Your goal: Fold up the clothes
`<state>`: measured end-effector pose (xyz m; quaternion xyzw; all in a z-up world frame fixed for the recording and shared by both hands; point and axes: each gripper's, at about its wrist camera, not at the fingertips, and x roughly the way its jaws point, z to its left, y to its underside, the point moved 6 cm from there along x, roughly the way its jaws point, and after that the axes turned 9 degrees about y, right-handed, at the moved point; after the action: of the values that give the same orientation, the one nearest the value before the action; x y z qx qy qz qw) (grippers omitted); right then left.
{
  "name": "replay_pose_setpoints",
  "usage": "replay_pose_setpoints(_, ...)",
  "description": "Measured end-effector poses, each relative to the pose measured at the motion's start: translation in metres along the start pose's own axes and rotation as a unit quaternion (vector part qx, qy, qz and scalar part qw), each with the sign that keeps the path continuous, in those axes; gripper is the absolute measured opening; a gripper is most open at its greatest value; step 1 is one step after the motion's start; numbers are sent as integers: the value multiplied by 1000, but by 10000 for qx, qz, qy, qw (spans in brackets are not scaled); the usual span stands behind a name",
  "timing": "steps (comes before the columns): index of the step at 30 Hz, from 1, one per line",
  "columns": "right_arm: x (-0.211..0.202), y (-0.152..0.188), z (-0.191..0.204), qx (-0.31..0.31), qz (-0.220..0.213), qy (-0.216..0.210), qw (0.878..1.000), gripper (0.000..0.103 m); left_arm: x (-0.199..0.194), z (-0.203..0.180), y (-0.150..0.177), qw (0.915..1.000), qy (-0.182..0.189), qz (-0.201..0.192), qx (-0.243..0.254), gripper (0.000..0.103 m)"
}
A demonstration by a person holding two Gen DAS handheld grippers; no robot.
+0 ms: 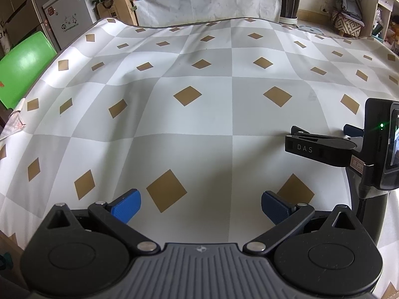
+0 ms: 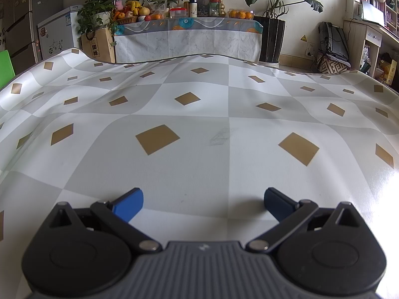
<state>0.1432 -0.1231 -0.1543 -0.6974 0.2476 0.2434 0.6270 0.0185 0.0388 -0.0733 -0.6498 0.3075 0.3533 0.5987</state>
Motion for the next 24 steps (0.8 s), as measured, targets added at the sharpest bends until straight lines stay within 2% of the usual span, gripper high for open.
replay_pose_setpoints(12, 0, 0, 0, 0, 0, 0, 10000, 103, -20, 4, -5, 9996, 53, -248, 119, 103)
replay_pose_setpoints(24, 0, 0, 0, 0, 0, 0, 10000, 103, -23, -5, -4, 9990, 37, -225, 392, 103)
